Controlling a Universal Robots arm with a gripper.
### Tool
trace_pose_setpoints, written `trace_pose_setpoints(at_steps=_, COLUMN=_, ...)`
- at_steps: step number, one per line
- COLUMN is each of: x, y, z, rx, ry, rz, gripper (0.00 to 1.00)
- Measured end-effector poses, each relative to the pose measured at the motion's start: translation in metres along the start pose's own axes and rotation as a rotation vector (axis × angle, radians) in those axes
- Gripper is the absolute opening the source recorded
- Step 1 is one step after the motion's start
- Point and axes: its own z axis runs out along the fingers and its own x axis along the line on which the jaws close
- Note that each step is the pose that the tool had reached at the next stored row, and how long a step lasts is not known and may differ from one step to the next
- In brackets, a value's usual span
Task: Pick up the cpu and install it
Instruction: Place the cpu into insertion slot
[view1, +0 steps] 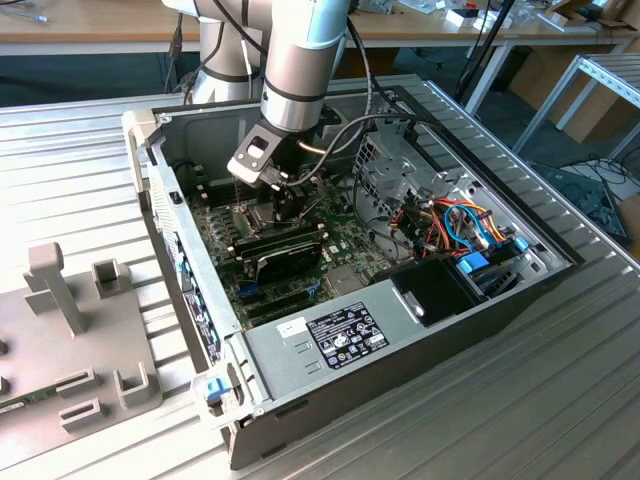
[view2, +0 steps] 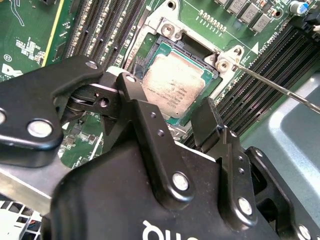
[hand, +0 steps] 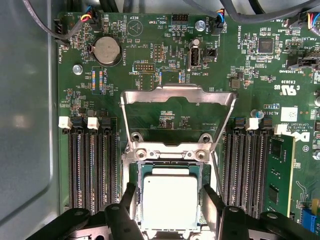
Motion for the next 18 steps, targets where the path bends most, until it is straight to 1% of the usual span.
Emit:
trace_pose_setpoints(at_steps=4, x=-0.0001, y=-0.0001, z=-0.0005, rx=0.0002, ry=-0.0002, rz=0.000, gripper=0.64)
trace_pose_setpoints(at_steps=7, x=-0.0001, y=-0.0003, z=-0.0071, rx=0.0001, ry=0.0000, rz=0.000, gripper=0.64)
trace_pose_setpoints(at_steps=9, x=-0.0001, y=-0.0003, z=-0.0099, rx=0.0000, ry=0.0001, rz=0.000, gripper=0.64)
trace_pose_setpoints(at_steps=17, x=-0.0001, y=-0.0004, z=-0.0105, rx=0.0000, ry=0.0001, rz=0.000, gripper=0.64)
trace_pose_setpoints(at_steps=18, x=-0.0001, y=-0.0004, z=-0.0106, rx=0.0000, ry=0.0001, rz=0.000, gripper=0.63)
